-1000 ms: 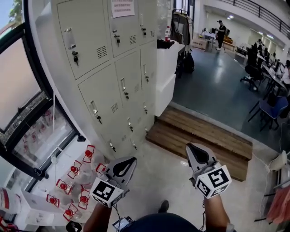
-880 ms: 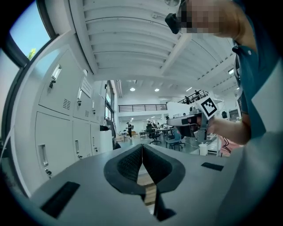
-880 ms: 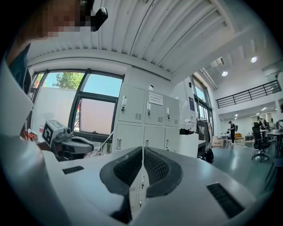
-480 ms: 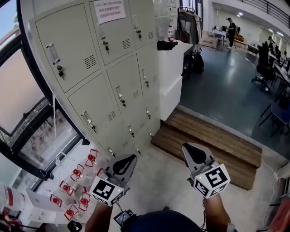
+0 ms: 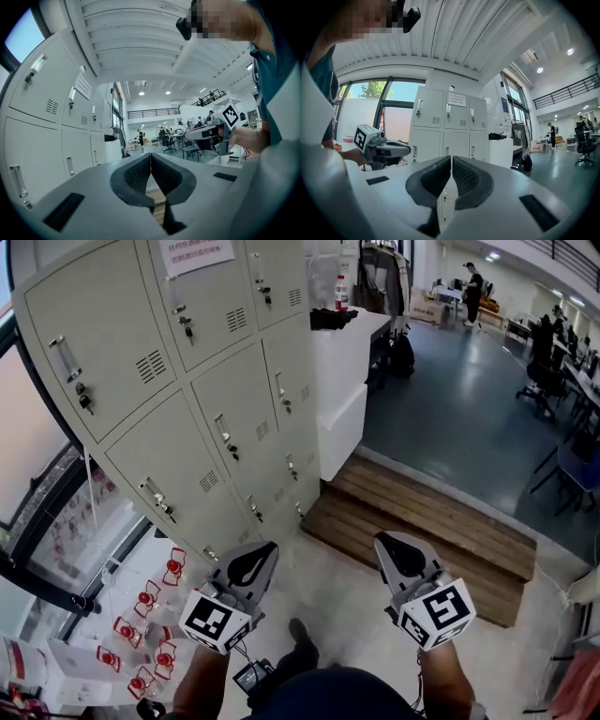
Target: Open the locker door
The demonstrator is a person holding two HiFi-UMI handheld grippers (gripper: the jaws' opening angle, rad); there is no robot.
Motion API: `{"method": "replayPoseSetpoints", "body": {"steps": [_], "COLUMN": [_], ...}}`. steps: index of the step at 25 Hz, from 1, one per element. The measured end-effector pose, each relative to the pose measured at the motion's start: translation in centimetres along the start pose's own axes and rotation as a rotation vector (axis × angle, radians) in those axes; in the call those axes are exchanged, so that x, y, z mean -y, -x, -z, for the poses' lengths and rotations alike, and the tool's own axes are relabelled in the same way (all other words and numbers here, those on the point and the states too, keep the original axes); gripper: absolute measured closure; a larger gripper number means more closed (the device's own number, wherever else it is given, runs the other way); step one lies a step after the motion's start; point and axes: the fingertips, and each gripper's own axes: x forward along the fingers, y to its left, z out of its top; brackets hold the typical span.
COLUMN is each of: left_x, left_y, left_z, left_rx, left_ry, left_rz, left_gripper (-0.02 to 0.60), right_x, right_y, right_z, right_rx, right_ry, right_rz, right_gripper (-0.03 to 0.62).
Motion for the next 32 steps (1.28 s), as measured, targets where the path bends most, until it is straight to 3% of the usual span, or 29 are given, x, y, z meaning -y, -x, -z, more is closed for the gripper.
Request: {"method": "replayPoseSetpoints", "body": {"steps": [13, 21, 32], "left_x": [-10.0, -18.0, -24.1], "left_y": [-12.1, -15.1, -15.3], "left_z": [0.1, 1.2, 1.7], "left_rx": [0.091, 0.104, 0.125], "left_ry": [0.013, -0.060, -0.019], "left_rz": [0.161, 0.138, 0.090], "left_gripper": [0.565, 0.565, 0.565], "right_x": [7.9, 10.0, 11.0], "right_y": [-10.2, -17.6, -26.5], "right_z": [-0.7, -1.4, -2.1], "right_rx": [-0.041, -0.058, -0.051], "right_ry": [0.023, 0.037, 0.058], "right_rz": [0.162, 0.211, 0.157], "right_gripper": [0.557, 0.557, 0.557]}}
